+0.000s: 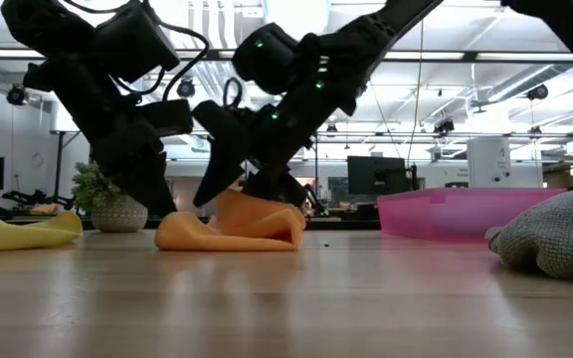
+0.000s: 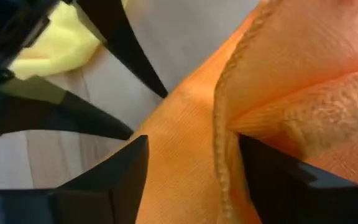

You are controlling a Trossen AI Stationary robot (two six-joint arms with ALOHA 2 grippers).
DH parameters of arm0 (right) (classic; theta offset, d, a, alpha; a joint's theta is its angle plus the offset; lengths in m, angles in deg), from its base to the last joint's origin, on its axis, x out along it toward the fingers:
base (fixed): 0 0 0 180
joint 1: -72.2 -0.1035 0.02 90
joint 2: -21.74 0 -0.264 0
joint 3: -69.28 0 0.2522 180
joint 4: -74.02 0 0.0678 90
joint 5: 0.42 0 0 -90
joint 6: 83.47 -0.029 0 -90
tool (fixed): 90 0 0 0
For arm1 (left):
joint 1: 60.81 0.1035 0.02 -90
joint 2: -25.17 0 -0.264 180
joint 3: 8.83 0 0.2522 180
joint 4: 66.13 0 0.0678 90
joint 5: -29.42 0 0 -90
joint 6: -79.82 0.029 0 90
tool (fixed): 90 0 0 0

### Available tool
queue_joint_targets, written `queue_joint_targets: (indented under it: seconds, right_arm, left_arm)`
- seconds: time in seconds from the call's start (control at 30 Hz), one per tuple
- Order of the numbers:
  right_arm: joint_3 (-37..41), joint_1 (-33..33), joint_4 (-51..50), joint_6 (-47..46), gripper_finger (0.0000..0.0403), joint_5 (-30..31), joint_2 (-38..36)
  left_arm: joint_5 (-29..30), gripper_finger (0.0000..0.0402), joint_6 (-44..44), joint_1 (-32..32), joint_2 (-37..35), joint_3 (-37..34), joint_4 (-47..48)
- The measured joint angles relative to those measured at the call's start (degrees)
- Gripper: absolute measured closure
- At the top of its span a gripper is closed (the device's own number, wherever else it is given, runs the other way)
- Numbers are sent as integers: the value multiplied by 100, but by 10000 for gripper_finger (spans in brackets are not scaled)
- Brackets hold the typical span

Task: Fold microfiber towels
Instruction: Fold the orange microfiber cloth

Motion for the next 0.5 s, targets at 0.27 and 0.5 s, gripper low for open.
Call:
queue_joint_targets:
  seconds: [0.27, 0.5]
  right_arm:
    - [-385, -6, -484, 129, 86, -8, 111]
    - [-385, -135, -489, 596, 67, -7, -101]
  left_arm:
    - [0, 263, 42, -2, -49, -9, 161]
    - [0, 263, 42, -2, -321, -9, 472]
